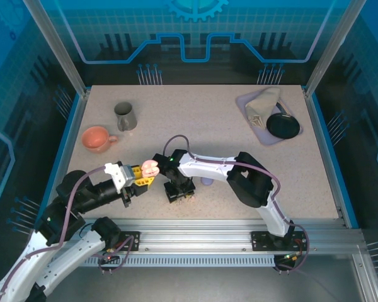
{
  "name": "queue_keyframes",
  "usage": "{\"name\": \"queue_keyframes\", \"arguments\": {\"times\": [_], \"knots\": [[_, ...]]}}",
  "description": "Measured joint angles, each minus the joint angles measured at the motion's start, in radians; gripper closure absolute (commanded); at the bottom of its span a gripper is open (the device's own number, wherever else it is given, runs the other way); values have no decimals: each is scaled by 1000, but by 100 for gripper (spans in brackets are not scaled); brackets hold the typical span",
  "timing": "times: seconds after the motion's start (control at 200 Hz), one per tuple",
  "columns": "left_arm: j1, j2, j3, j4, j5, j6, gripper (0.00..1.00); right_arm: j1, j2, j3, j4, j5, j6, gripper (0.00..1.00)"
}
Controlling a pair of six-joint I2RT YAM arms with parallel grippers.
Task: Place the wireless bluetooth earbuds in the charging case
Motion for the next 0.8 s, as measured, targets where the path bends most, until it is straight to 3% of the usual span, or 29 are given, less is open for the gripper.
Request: {"name": "queue_keyframes", "arguments": {"times": [0.8], "knots": [[0, 0, 0, 0, 0, 0, 100, 1, 70, 77, -69, 11, -30, 68]]}}
